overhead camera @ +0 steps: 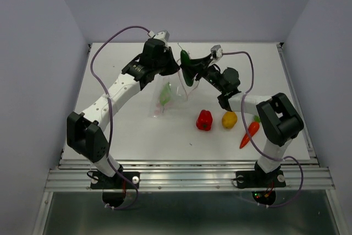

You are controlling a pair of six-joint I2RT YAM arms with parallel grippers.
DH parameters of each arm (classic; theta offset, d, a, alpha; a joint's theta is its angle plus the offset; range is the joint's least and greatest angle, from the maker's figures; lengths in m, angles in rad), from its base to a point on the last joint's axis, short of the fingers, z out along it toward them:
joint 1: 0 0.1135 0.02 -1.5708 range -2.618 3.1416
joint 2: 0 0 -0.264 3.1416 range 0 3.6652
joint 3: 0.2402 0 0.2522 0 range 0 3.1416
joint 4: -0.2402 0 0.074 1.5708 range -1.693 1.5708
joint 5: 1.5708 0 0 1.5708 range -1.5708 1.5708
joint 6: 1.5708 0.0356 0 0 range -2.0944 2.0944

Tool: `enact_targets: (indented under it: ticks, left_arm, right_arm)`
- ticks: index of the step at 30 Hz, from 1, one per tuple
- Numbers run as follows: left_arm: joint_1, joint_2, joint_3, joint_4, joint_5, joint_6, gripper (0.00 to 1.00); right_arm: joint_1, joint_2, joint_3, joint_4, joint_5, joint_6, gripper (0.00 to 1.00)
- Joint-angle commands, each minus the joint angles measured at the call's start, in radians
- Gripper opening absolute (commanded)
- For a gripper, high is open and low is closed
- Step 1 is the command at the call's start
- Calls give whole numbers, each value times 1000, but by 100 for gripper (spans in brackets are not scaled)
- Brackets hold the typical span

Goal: Place the food in the zip-top bag and seal the zipper

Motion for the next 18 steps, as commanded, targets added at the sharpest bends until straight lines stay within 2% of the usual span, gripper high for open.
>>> enact_targets:
  ticks: [1, 7, 11, 14, 18]
  left_arm:
    - [5, -47, -7, 68, 20, -18, 0]
    - [8, -37, -10, 61, -2, -26, 0]
    - [10, -40, -22, 68, -8, -29, 0]
    - [10, -57, -36, 69, -20, -26, 0]
    - [16, -81, -51, 60, -35, -14, 0]
  right_arm:
    - [7, -35, -34, 52, 71, -14, 37]
    - [36, -104, -93, -59, 135, -42, 48]
    - [45, -142, -97, -117, 142, -46, 50]
    - [45, -159, -55, -249, 197, -45, 59]
    - [45, -164, 2, -456, 325, -59, 59]
